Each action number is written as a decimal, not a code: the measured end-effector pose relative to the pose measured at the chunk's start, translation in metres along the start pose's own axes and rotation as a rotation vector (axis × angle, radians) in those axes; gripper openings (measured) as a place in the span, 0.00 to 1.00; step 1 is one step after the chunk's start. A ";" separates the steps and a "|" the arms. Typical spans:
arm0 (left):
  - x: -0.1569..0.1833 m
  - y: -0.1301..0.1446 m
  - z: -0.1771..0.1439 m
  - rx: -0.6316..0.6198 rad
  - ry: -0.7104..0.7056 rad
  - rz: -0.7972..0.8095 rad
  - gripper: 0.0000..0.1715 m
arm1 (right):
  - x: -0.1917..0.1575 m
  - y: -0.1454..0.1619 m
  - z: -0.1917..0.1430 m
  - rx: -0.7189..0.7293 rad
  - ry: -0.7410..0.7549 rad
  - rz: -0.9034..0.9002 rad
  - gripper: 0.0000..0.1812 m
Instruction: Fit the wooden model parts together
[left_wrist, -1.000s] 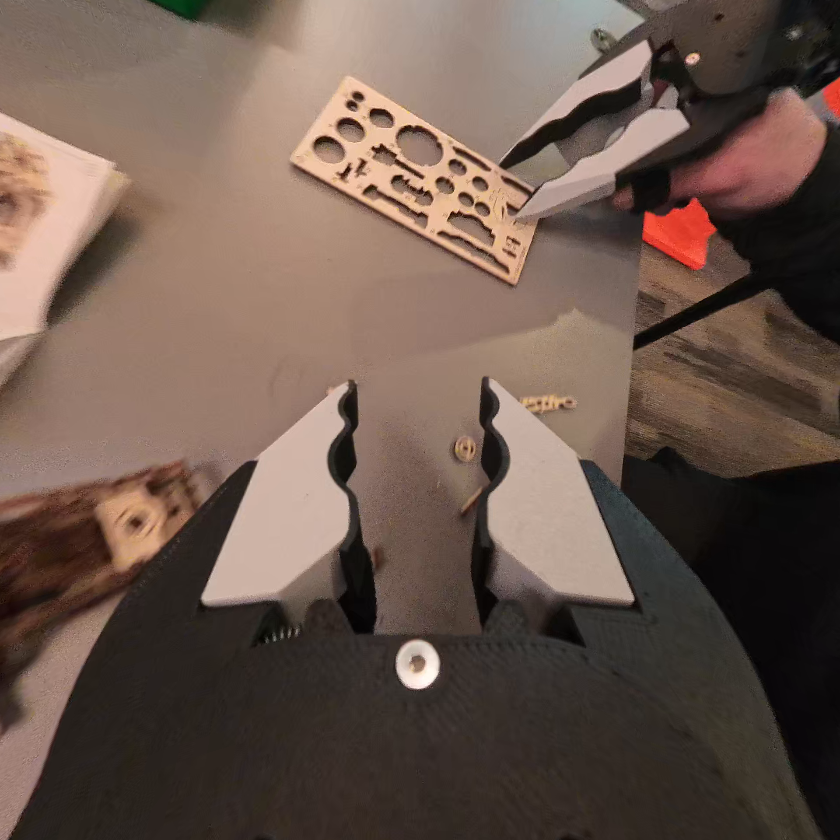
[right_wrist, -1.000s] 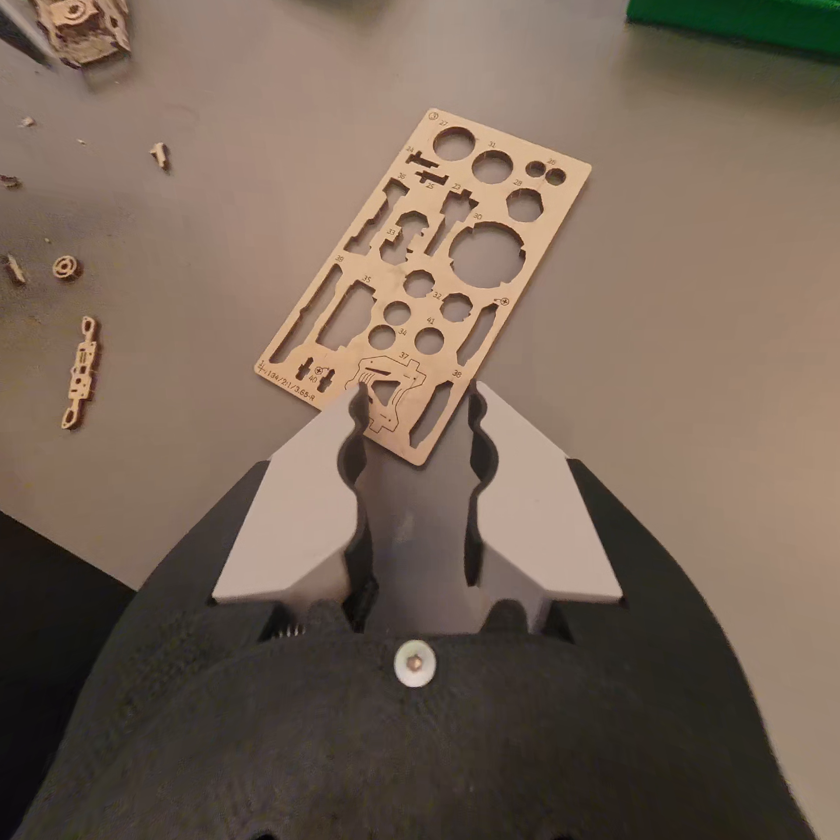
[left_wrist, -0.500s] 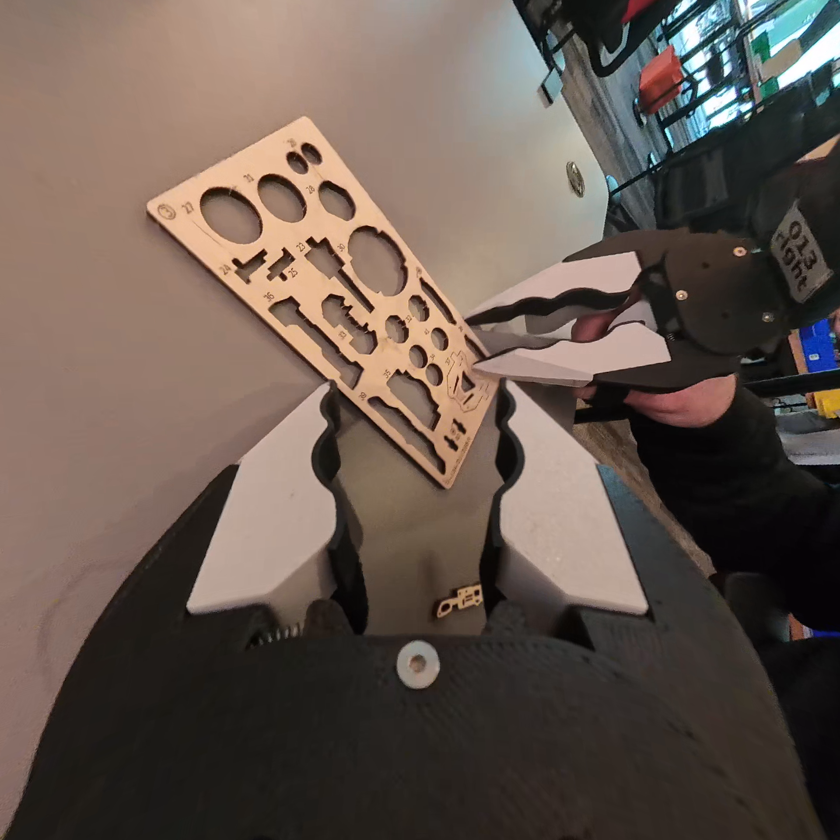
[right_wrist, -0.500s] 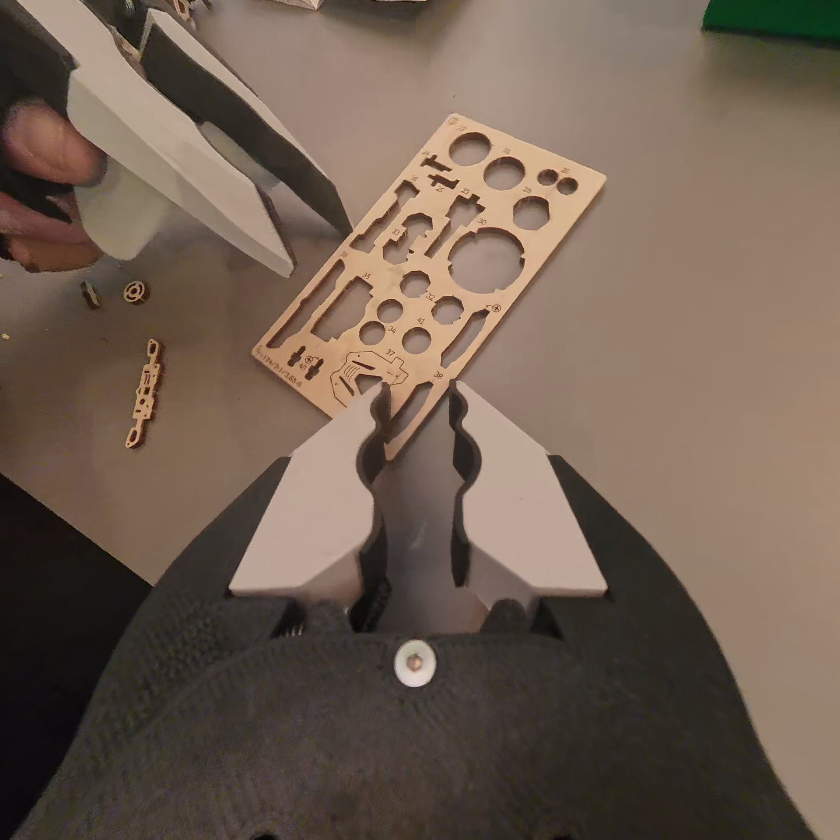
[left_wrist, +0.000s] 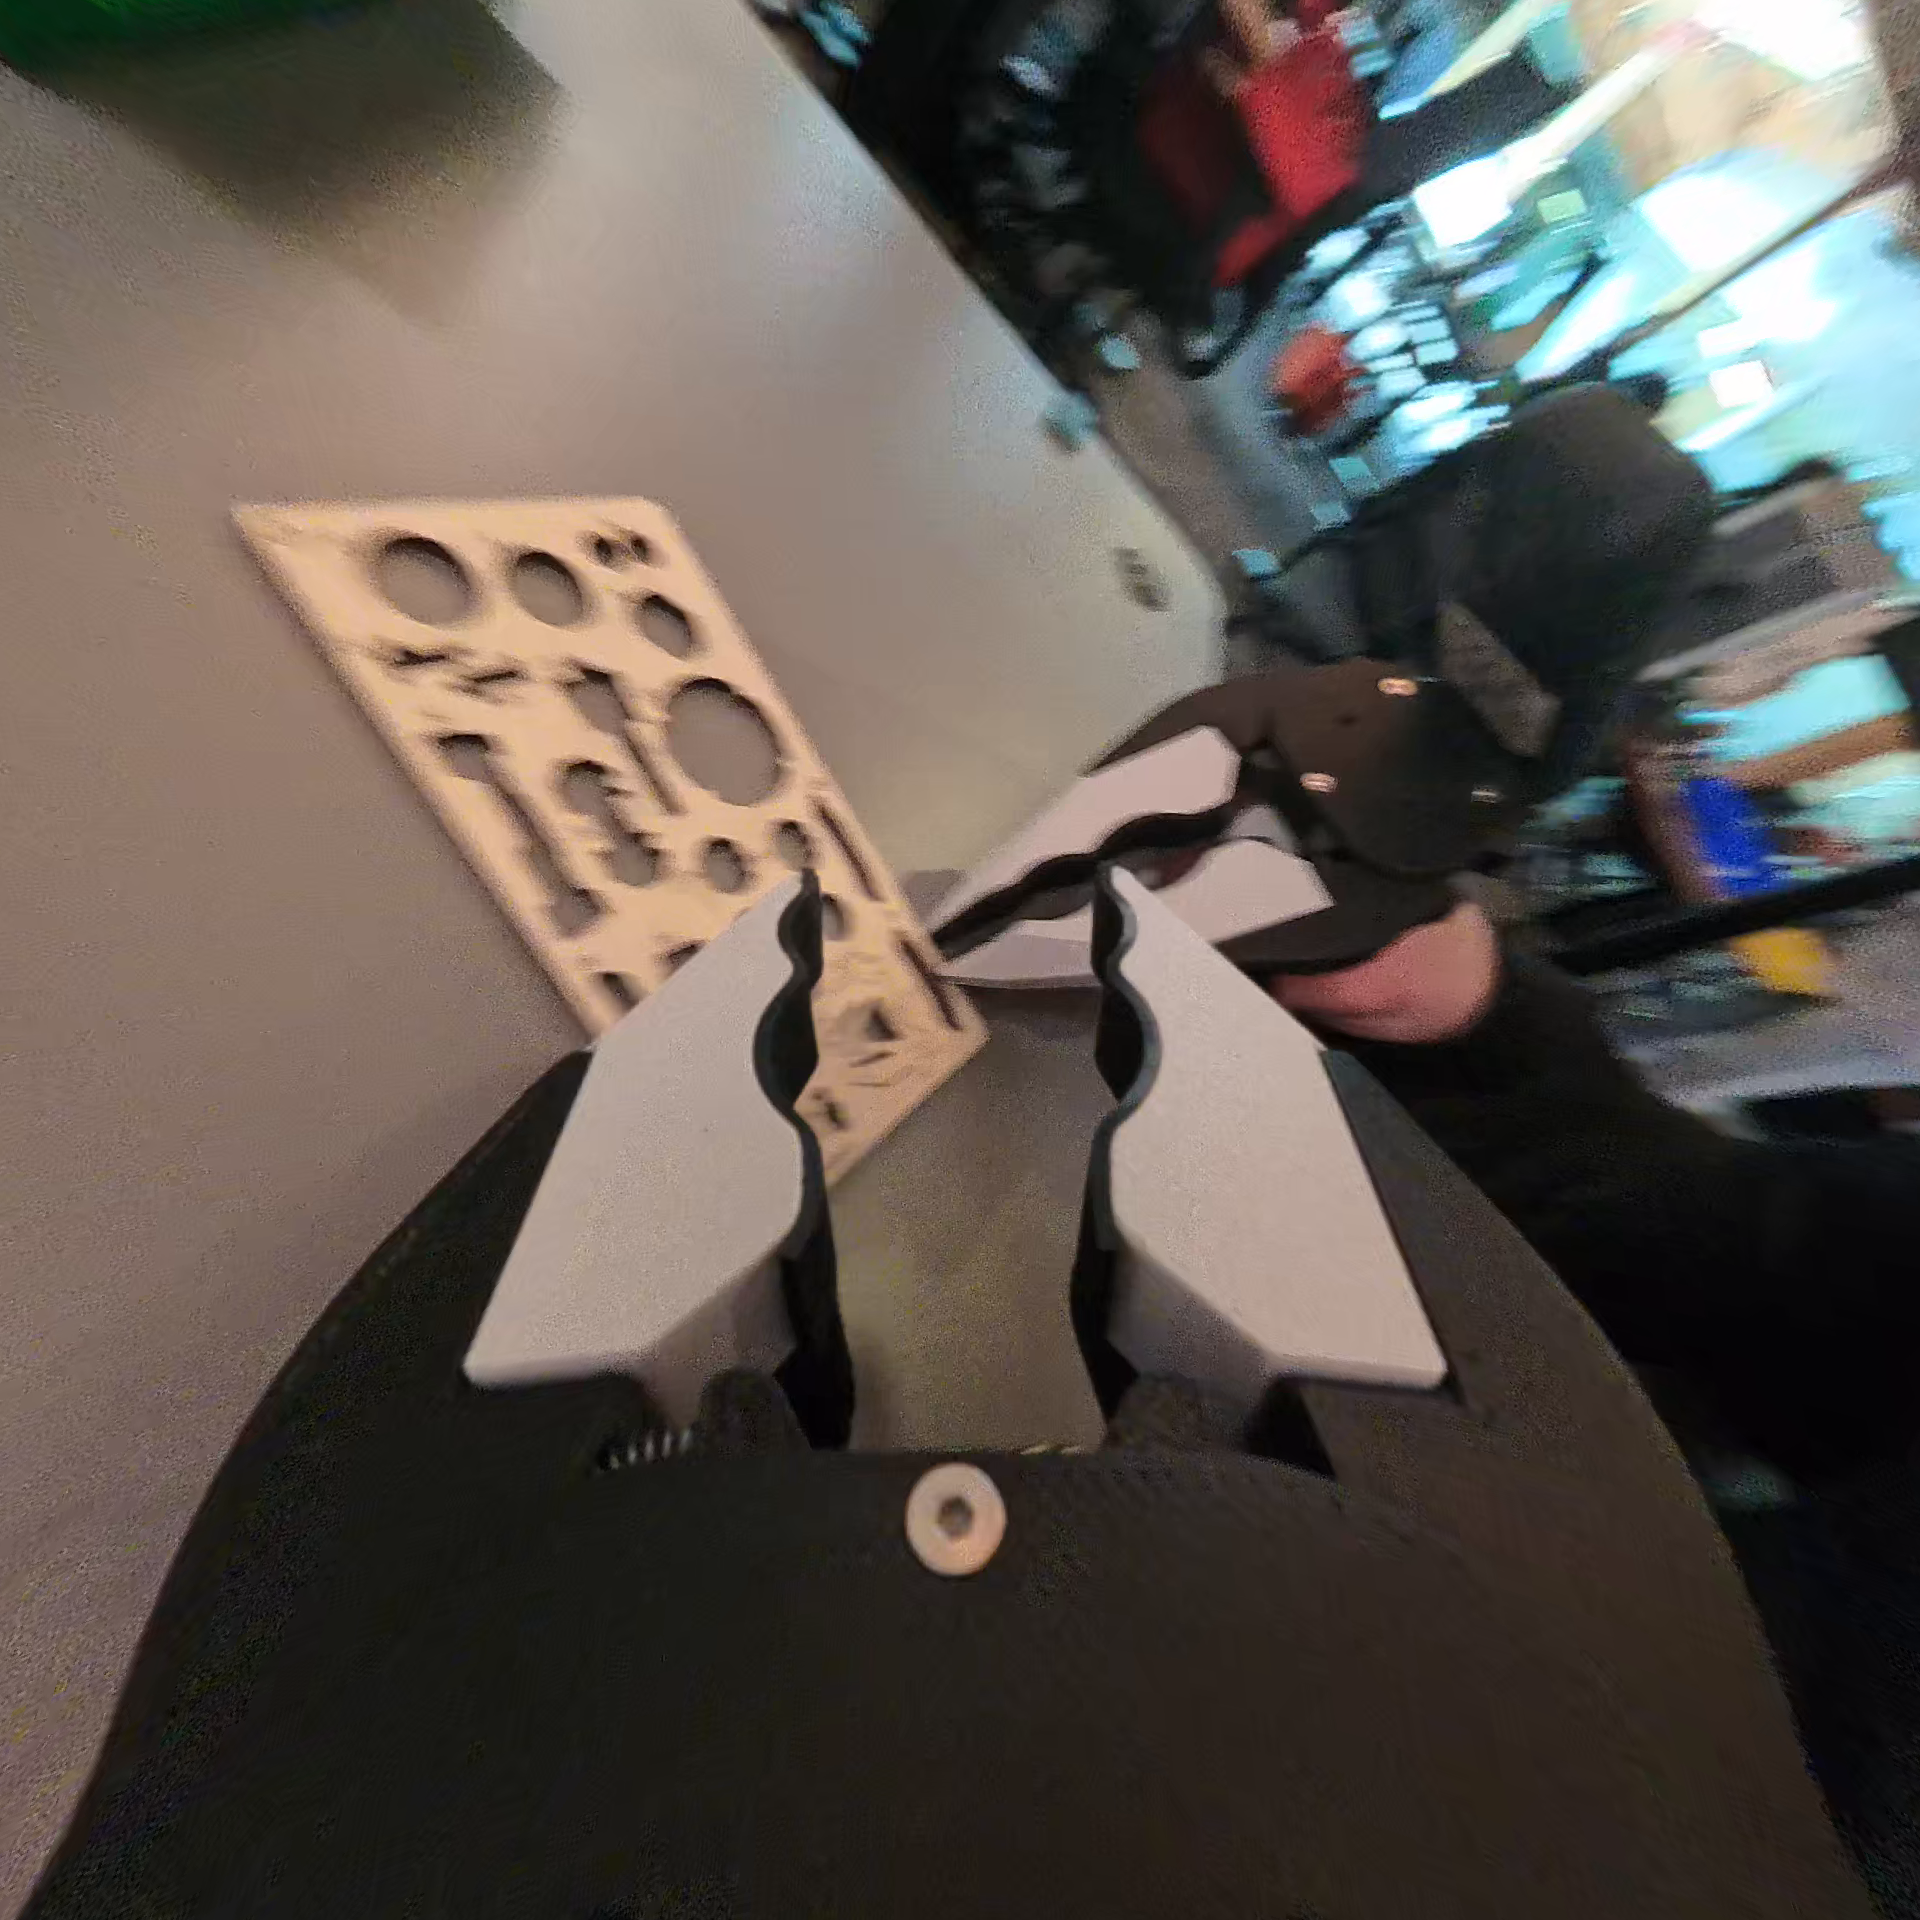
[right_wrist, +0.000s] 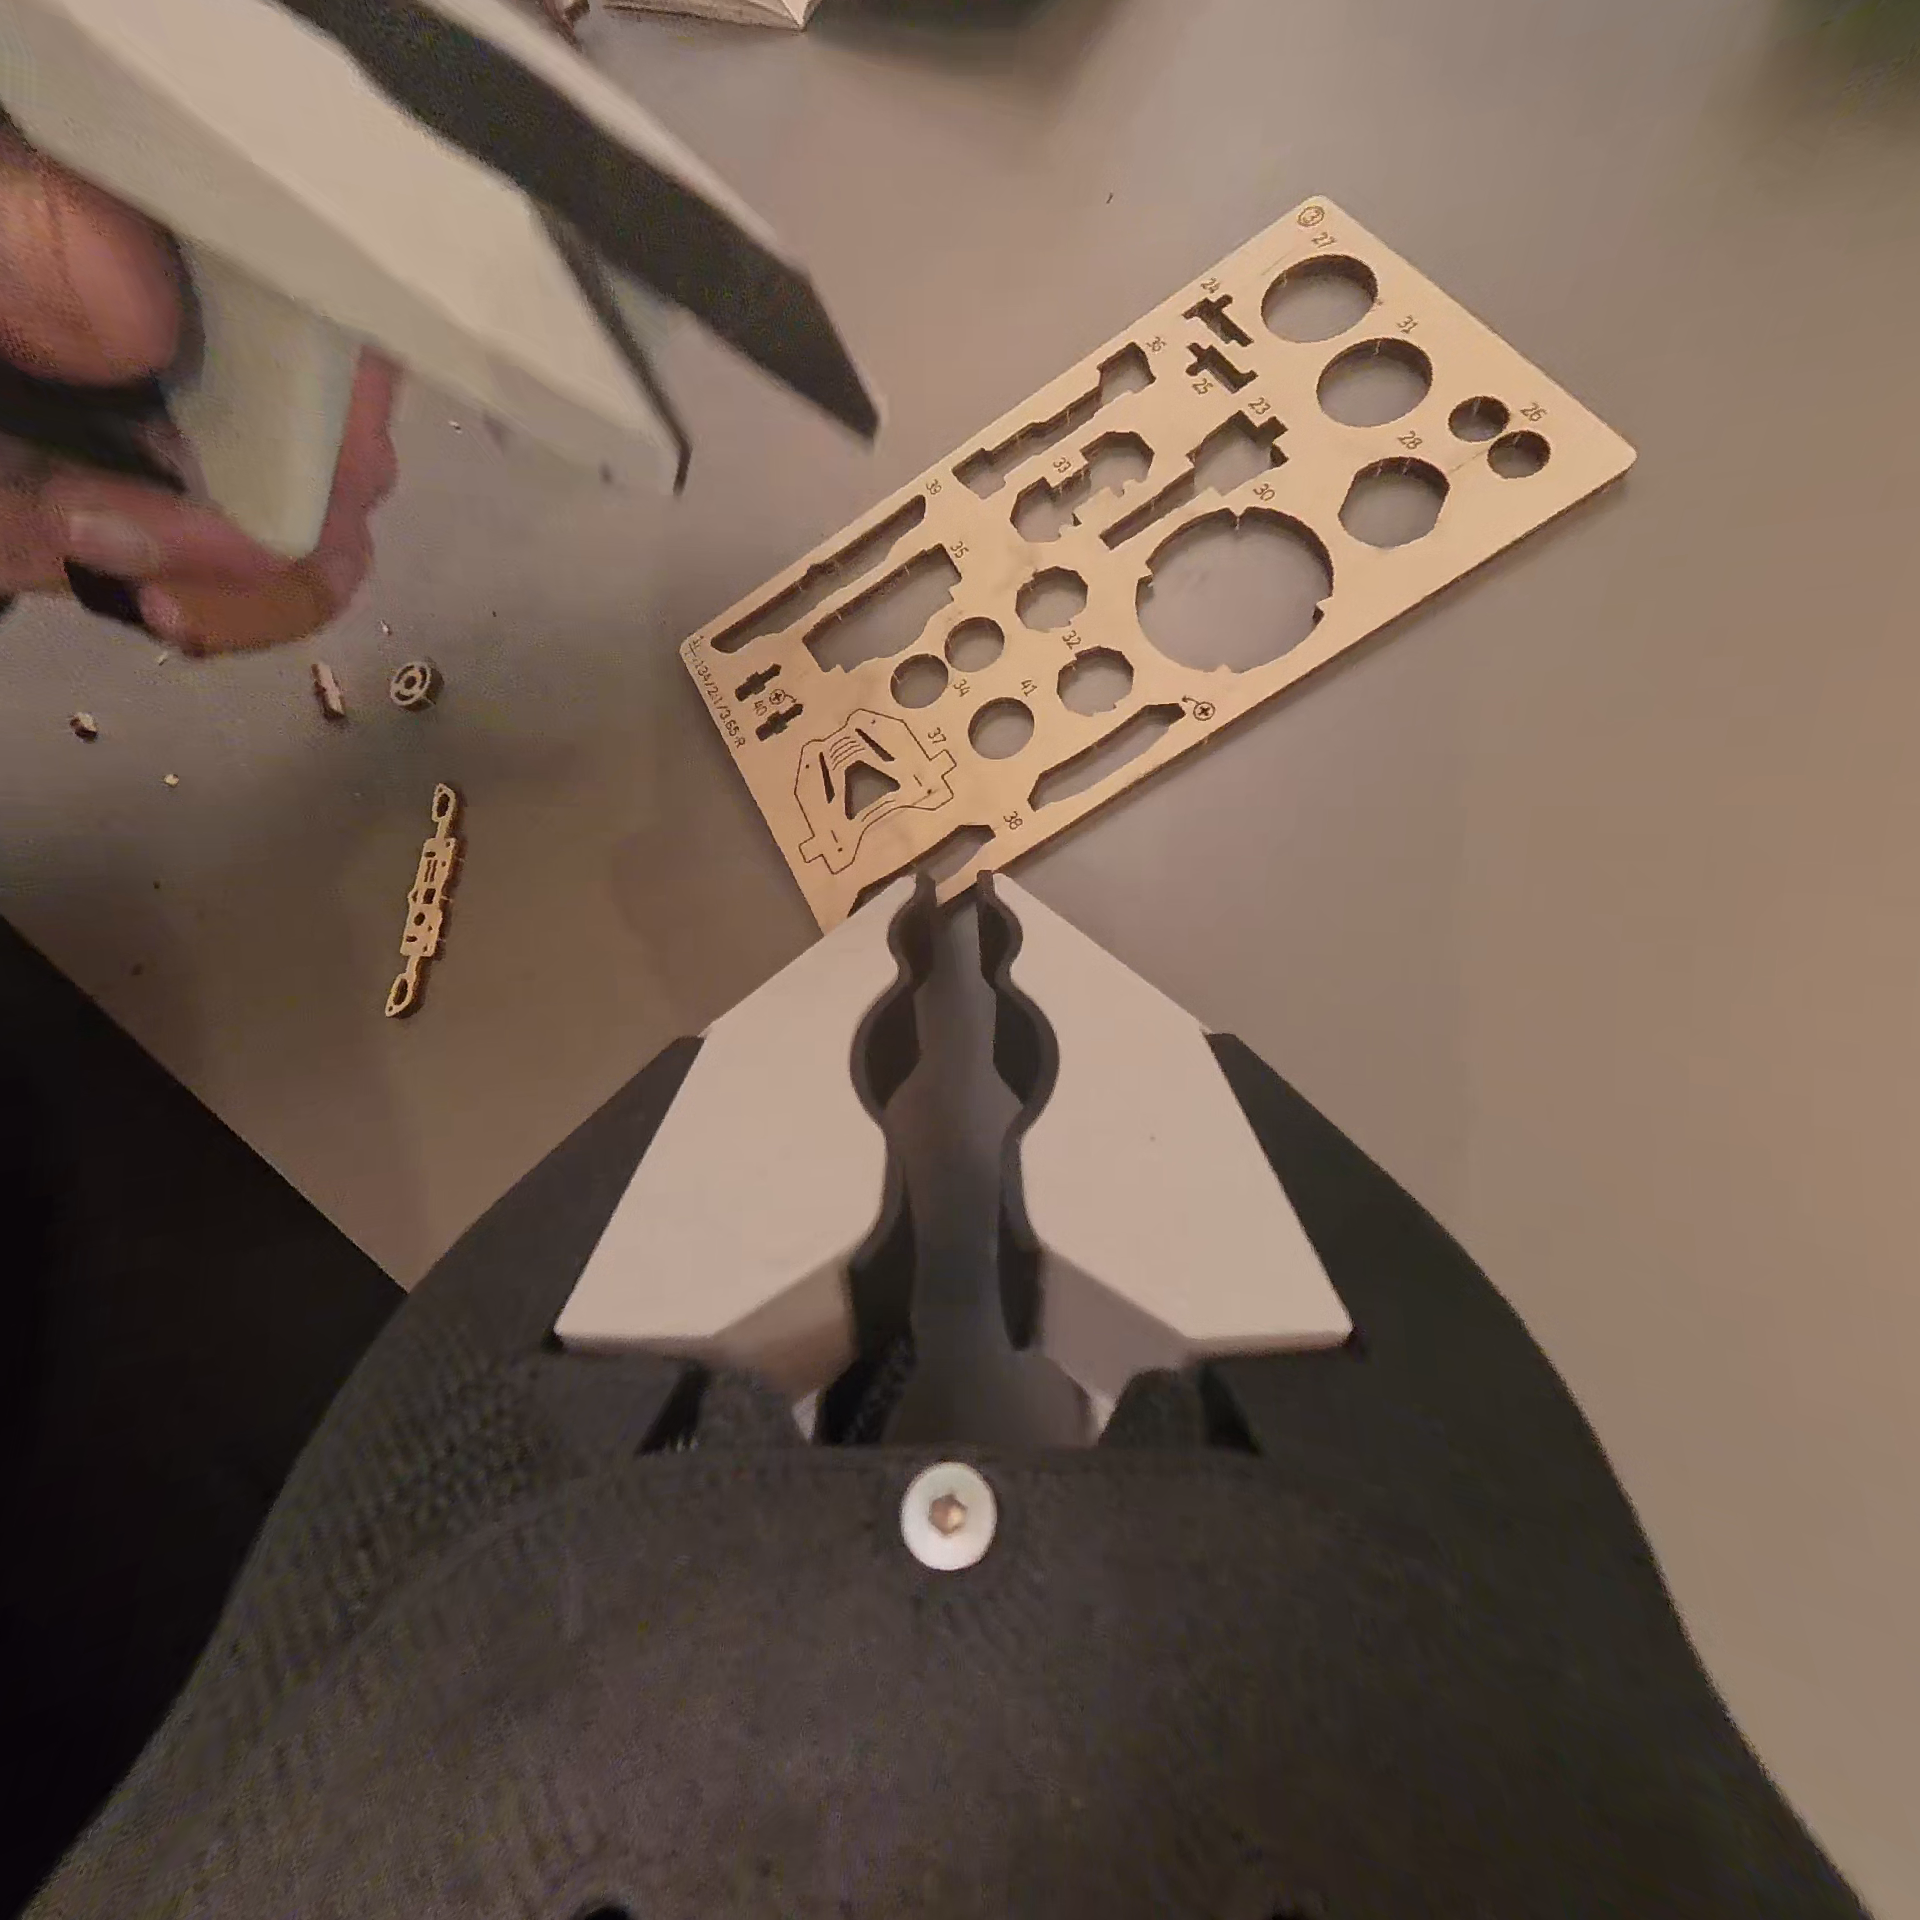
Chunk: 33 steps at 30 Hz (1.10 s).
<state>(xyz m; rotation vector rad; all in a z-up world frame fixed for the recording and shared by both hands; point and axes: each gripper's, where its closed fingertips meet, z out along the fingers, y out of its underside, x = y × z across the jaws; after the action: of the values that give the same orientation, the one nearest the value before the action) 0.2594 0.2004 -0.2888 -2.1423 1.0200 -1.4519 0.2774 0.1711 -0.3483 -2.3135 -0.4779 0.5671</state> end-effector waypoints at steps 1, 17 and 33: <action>-0.013 -0.005 -0.007 0.000 -0.088 0.031 0.32 | 0.000 0.000 0.000 -0.001 -0.002 0.001 0.04; -0.033 0.005 -0.006 -0.022 -0.030 -0.218 0.38 | 0.001 -0.003 0.001 0.012 0.012 0.065 0.01; 0.018 0.005 0.016 -0.133 0.231 -0.240 0.62 | -0.006 -0.003 0.007 -0.008 0.030 -0.025 0.00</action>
<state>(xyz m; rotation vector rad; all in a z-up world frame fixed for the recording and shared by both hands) 0.2762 0.1820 -0.2873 -2.2961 0.9877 -1.8258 0.2687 0.1740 -0.3498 -2.3170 -0.4956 0.5187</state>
